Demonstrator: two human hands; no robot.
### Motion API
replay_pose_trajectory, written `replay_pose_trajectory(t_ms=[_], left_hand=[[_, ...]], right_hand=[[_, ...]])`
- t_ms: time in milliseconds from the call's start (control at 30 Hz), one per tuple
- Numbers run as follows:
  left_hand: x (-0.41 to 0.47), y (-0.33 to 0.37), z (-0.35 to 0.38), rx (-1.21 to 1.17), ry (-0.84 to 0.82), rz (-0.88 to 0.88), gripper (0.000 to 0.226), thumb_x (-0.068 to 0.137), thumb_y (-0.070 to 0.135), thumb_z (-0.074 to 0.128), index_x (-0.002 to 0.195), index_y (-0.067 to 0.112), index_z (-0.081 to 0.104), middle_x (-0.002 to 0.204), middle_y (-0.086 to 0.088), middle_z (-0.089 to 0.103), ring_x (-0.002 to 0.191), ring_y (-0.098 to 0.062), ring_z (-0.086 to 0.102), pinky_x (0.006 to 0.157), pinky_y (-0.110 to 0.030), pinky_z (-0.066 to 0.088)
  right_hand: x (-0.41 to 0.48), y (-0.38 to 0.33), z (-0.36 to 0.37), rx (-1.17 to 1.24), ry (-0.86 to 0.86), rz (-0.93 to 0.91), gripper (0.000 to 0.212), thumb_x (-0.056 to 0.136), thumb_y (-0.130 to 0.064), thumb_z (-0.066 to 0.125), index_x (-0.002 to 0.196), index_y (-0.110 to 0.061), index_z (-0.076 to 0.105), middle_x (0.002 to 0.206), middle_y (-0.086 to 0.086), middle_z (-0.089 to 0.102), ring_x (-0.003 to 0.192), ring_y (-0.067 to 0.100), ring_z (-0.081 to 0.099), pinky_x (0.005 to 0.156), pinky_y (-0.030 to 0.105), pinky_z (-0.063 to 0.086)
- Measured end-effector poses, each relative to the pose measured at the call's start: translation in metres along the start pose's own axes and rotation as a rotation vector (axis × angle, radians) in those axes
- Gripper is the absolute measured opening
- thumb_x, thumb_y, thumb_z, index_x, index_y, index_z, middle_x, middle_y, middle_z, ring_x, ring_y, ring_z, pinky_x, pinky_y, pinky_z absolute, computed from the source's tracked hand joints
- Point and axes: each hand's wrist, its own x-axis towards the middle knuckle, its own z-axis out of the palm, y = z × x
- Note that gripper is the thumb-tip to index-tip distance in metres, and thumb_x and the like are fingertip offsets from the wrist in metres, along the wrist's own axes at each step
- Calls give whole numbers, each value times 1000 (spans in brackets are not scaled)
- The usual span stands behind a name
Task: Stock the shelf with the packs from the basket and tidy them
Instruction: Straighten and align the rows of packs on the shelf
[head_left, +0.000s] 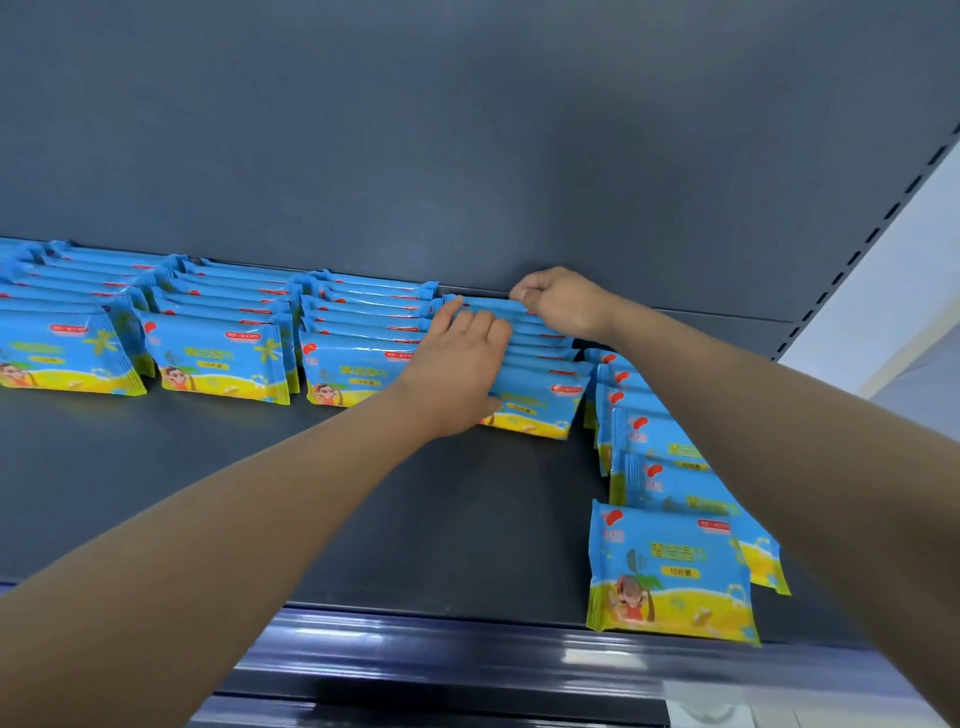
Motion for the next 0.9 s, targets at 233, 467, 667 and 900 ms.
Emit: replay_pose_trajectory(t_ms=[233, 467, 667, 900], left_hand=[[13, -1, 5, 34, -59, -67, 76, 83, 45, 56, 142, 10, 22, 140, -7, 31, 137, -25, 26, 119, -48, -2], [10, -2, 3, 108, -111, -93, 81, 90, 53, 41, 149, 7, 9, 153, -10, 17, 145, -23, 10, 115, -49, -12], [12, 0, -1, 142, -181, -138, 79, 93, 53, 31, 149, 5, 4, 158, -11, 8, 147, -25, 1, 114, -52, -16], [13, 0, -4, 76, -192, -181, 87, 89, 60, 32, 149, 7, -2, 159, -10, 2, 147, -26, -4, 116, -50, -15]], right_hand=[[-10, 21, -5, 8, 168, 4, 32, 97, -12, 40, 123, -9, 57, 127, 9, 58, 108, 23, 56, 82, 20, 43], [-17, 29, 3, 18, 210, -2, 33, 98, -11, 37, 125, -7, 55, 129, 11, 54, 115, 23, 52, 85, 20, 37], [-20, 31, 4, 200, 239, 80, 44, 99, -7, 29, 142, -10, 36, 143, 12, 43, 124, 25, 47, 88, 25, 41], [-33, 40, -7, 235, 314, 101, 41, 96, -2, 31, 133, -8, 47, 136, 9, 50, 124, 23, 49, 96, 28, 42]])
